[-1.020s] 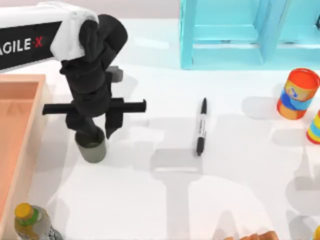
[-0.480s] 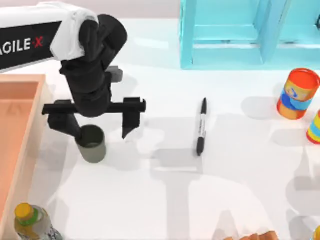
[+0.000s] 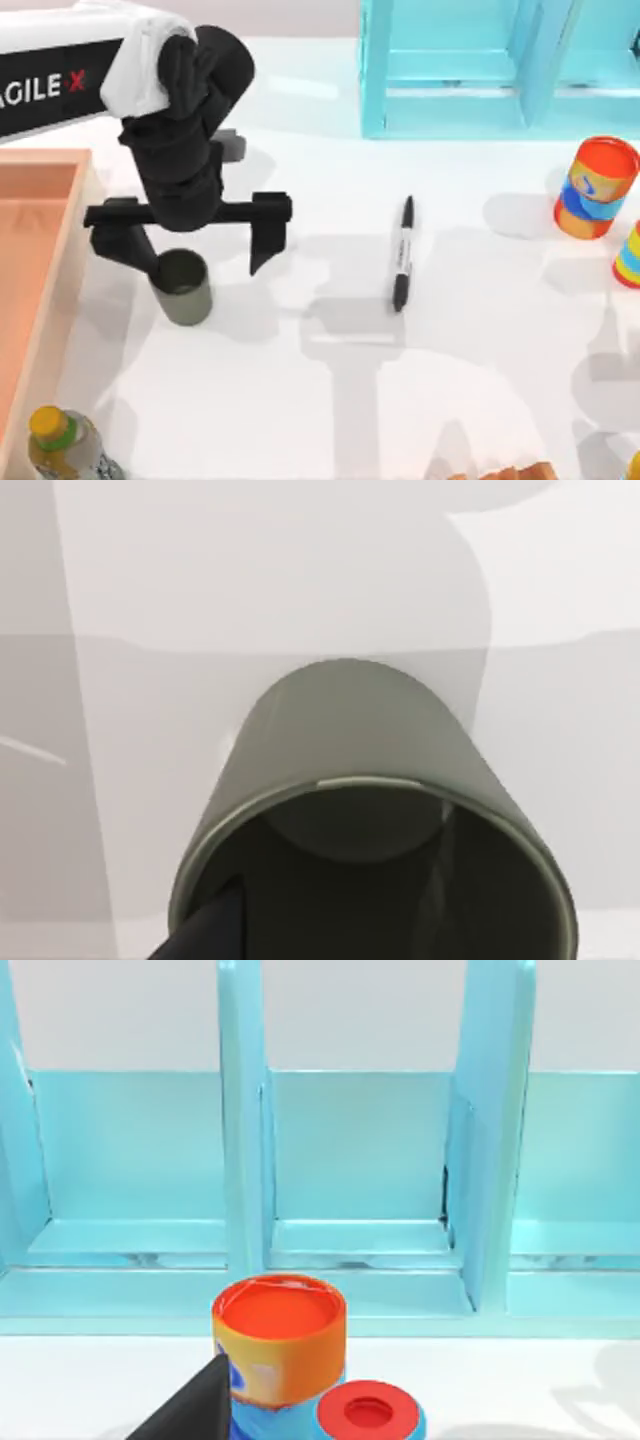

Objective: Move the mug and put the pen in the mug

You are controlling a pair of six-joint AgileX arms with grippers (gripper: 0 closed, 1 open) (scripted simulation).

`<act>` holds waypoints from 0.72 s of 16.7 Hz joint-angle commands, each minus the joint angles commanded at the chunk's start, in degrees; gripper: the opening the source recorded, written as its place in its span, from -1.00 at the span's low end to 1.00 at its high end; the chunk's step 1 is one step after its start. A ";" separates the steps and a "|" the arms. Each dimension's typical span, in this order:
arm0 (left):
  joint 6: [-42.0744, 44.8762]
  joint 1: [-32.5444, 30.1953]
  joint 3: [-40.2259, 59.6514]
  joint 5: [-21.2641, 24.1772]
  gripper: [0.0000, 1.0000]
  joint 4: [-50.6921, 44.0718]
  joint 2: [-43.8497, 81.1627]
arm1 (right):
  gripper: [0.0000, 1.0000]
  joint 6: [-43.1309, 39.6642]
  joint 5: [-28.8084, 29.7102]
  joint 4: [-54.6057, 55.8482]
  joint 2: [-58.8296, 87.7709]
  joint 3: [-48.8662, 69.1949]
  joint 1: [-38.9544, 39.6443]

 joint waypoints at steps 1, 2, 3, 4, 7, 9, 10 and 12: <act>-0.06 0.00 1.19 0.01 1.00 -1.20 0.09 | 1.00 0.00 0.00 0.00 0.00 0.00 0.00; -0.10 -0.03 2.86 0.01 1.00 -2.90 0.19 | 1.00 0.00 0.00 0.00 0.00 0.00 0.00; -0.15 -0.08 4.96 0.01 1.00 -4.96 0.30 | 1.00 0.00 0.00 0.00 0.00 0.00 0.00; -0.18 -0.14 7.35 0.01 1.00 -7.32 0.43 | 1.00 0.00 0.00 0.00 0.00 0.00 0.00; -0.24 -0.36 15.71 0.00 1.00 -15.62 0.67 | 1.00 0.00 0.00 0.00 0.00 0.00 0.00; -0.25 -0.42 21.57 0.00 1.00 -21.51 0.54 | 1.00 0.00 0.00 0.00 0.00 0.00 0.00; -0.24 -0.42 24.30 0.00 1.00 -24.28 0.40 | 1.00 0.00 0.00 0.00 0.00 0.00 0.00; -0.22 -0.42 29.03 -0.02 1.00 -29.05 0.10 | 1.00 0.00 0.00 0.00 0.00 0.00 0.00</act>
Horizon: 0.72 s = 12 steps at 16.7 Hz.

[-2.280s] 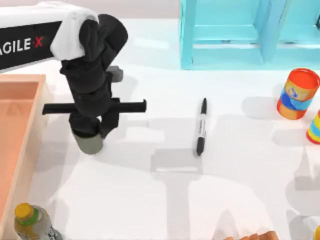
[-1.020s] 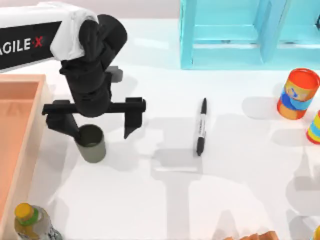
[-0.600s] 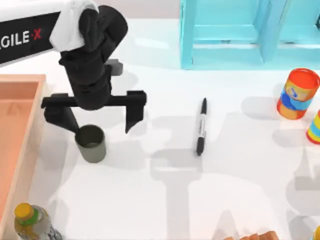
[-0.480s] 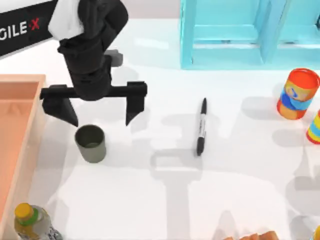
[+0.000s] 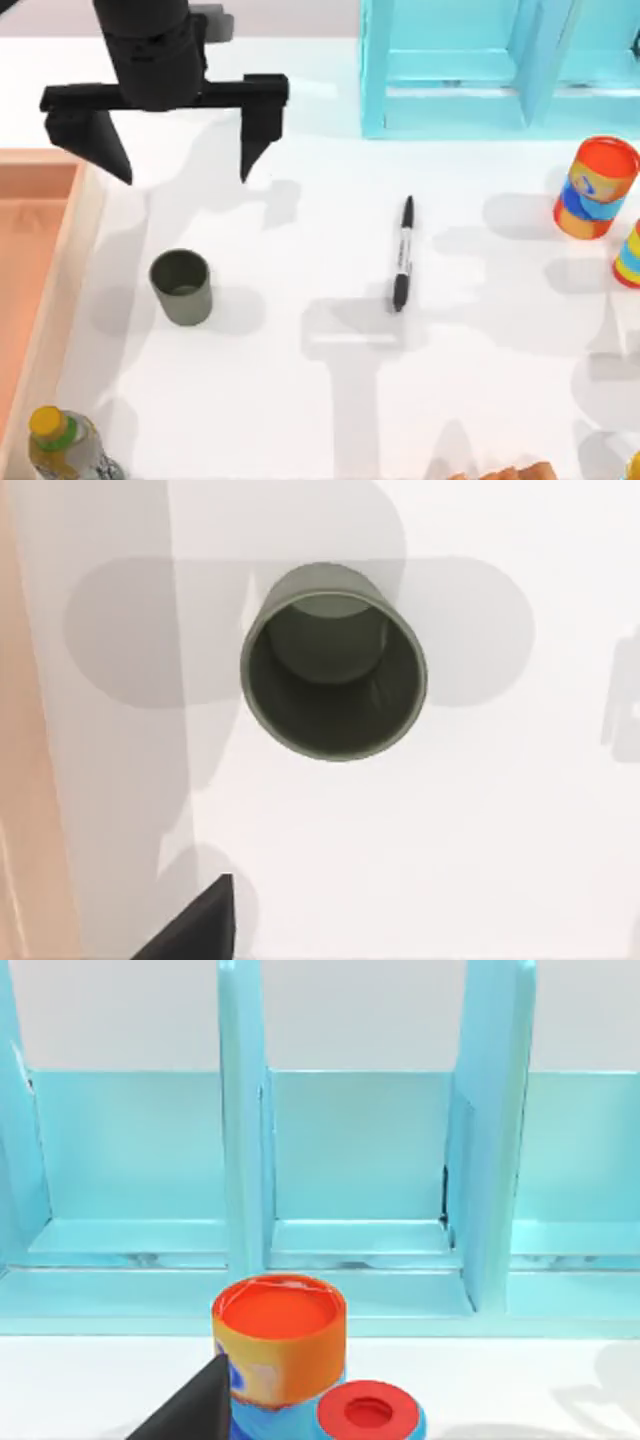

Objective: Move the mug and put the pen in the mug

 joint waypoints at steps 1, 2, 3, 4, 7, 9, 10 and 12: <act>0.01 0.00 1.86 -0.01 1.00 -1.88 -0.12 | 1.00 0.00 0.00 0.00 0.00 0.00 0.00; 0.01 0.01 3.27 -0.01 1.00 -3.32 -0.23 | 1.00 0.00 0.00 0.00 0.00 0.00 0.00; 0.01 0.02 4.13 -0.02 1.00 -4.21 -0.30 | 1.00 0.00 0.00 0.00 0.00 0.00 0.00; 0.02 0.03 4.45 -0.02 1.00 -4.53 -0.35 | 1.00 0.00 0.00 0.00 0.00 0.00 0.00; 0.02 0.21 4.32 -0.01 1.00 -4.39 -0.20 | 1.00 0.00 0.00 0.00 0.00 0.00 0.00; -0.24 -0.11 5.18 0.28 1.00 -4.19 0.69 | 1.00 0.00 0.00 0.00 0.00 0.00 0.00; -0.58 -0.62 6.48 0.70 1.00 -3.86 2.04 | 1.00 0.00 0.00 0.00 0.00 0.00 0.00; -1.43 -2.31 10.57 1.88 1.00 -2.70 6.59 | 1.00 0.00 0.00 0.00 0.00 0.00 0.00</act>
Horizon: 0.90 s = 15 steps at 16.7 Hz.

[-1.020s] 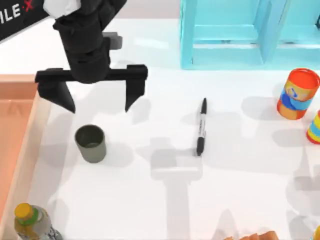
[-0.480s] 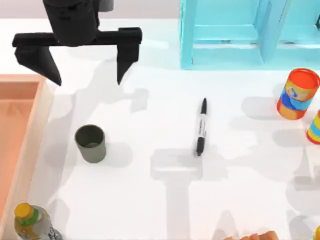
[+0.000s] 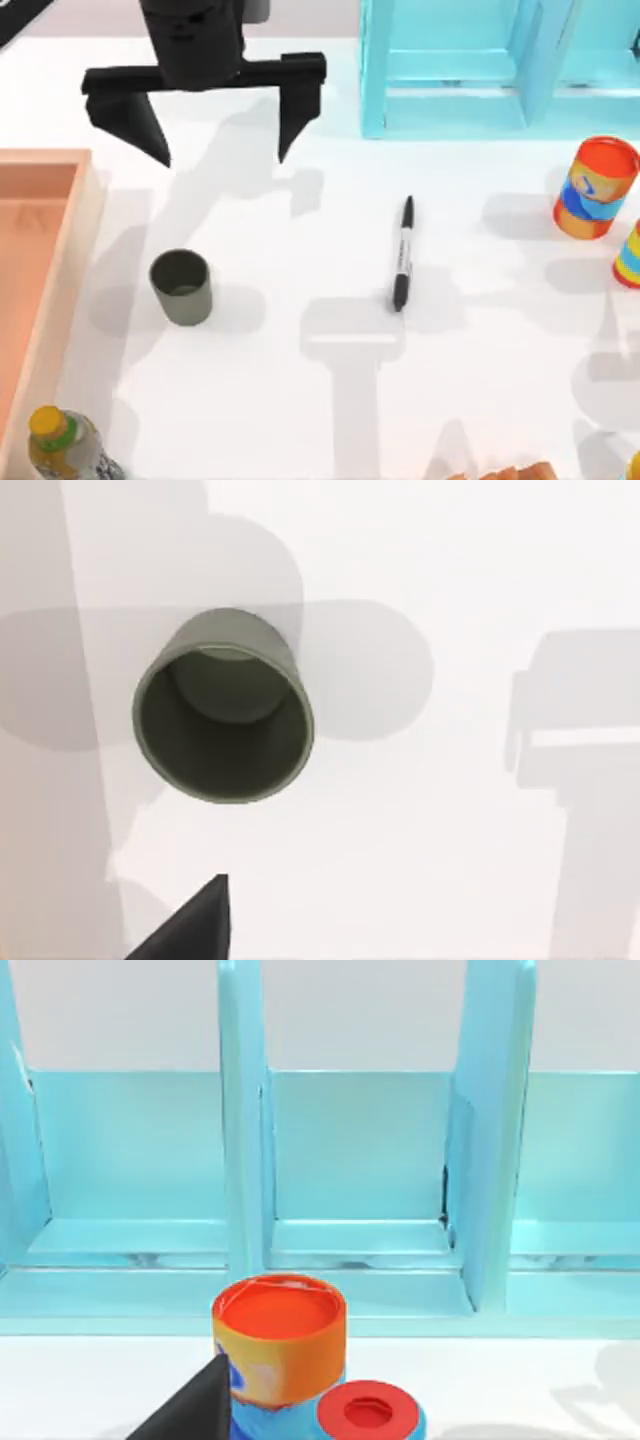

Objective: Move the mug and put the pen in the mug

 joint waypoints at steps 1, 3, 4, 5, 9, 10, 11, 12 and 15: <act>-0.44 -1.14 2.58 0.72 1.00 0.81 3.17 | 1.00 0.00 0.00 0.00 0.00 0.00 0.00; -1.28 -3.80 8.25 2.29 1.00 2.78 10.68 | 1.00 0.00 0.00 0.00 0.00 0.00 0.00; -1.67 -5.19 11.11 3.11 1.00 3.86 14.52 | 1.00 0.00 0.00 0.00 0.00 0.00 0.00; -2.04 -6.55 13.86 3.92 1.00 4.95 18.11 | 1.00 0.00 0.00 0.00 0.00 0.00 0.00; -3.13 -10.51 21.65 6.41 1.00 8.28 27.16 | 1.00 0.00 0.00 0.00 0.00 0.00 0.00; -3.24 -10.89 22.37 6.68 1.00 8.60 27.90 | 1.00 0.00 0.00 0.00 0.00 0.00 0.00; -3.26 -10.96 22.50 6.73 1.00 8.66 28.04 | 1.00 0.00 0.00 0.00 0.00 0.00 0.00; -3.26 -10.96 22.50 6.73 1.00 8.66 28.04 | 1.00 0.00 0.00 0.00 0.00 0.00 0.00; -3.21 -10.73 22.18 6.66 1.00 8.71 28.09 | 1.00 0.00 0.00 0.00 0.00 0.00 0.00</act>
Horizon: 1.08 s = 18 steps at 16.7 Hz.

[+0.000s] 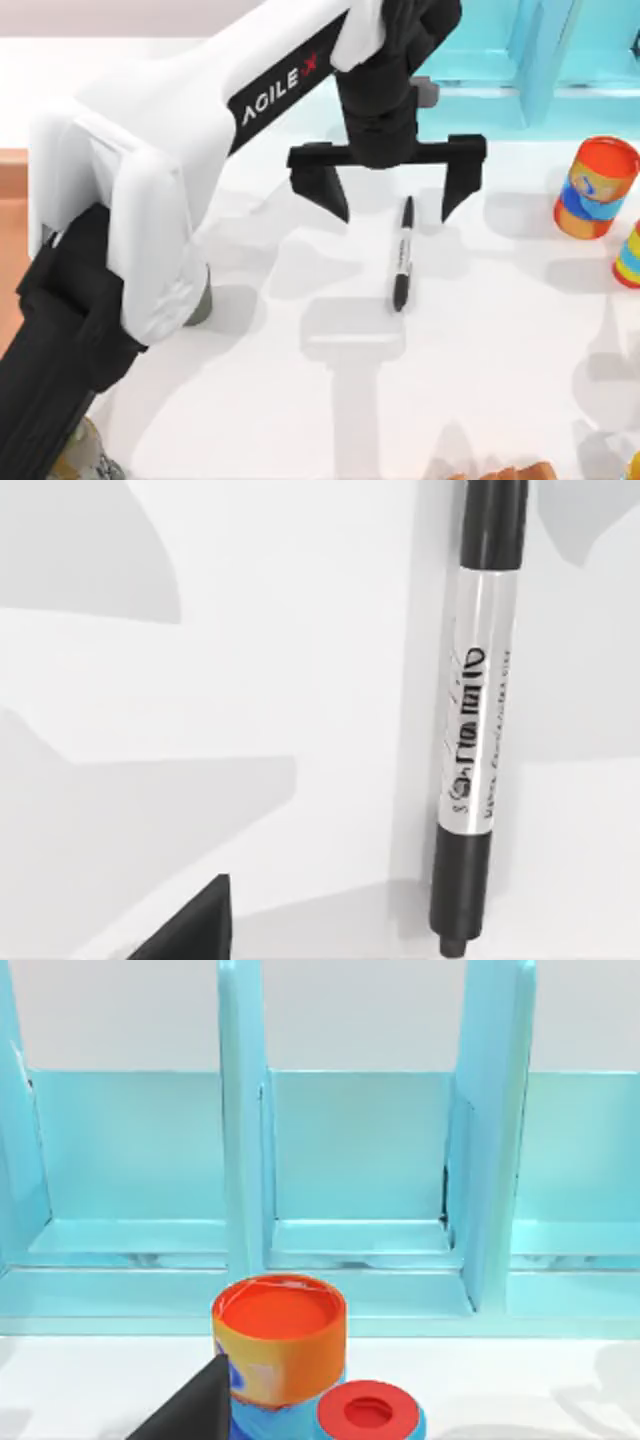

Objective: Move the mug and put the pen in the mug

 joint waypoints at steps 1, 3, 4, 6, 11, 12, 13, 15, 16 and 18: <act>-0.03 -0.10 -0.52 0.02 1.00 0.72 0.05 | 1.00 0.00 0.00 0.00 0.00 0.00 0.00; -0.23 -0.41 -2.72 0.05 1.00 3.46 0.39 | 1.00 0.00 0.00 0.00 0.00 0.00 0.00; -0.41 -0.60 -4.26 0.05 1.00 5.32 0.66 | 1.00 0.00 0.00 0.00 0.00 0.00 0.00; -0.83 -1.02 -7.80 0.03 1.00 9.61 1.34 | 1.00 0.00 0.00 0.00 0.00 0.00 0.00; -1.79 -1.97 -15.33 -0.03 1.00 18.84 2.89 | 1.00 0.00 0.00 0.00 0.00 0.00 0.00; -1.87 -2.05 -15.93 -0.04 1.00 19.58 3.02 | 1.00 0.00 0.00 0.00 0.00 0.00 0.00; -1.88 -2.07 -16.06 -0.04 1.00 19.74 3.05 | 1.00 0.00 0.00 0.00 0.00 0.00 0.00; -1.88 -2.07 -16.06 -0.04 1.00 19.74 3.05 | 1.00 0.00 0.00 0.00 0.00 0.00 0.00; -1.88 -2.07 -16.06 -0.04 1.00 19.74 3.05 | 1.00 0.00 0.00 0.00 0.00 0.00 0.00; -1.88 -2.07 -16.06 -0.04 0.70 19.74 3.05 | 1.00 0.00 0.00 0.00 0.00 0.00 0.00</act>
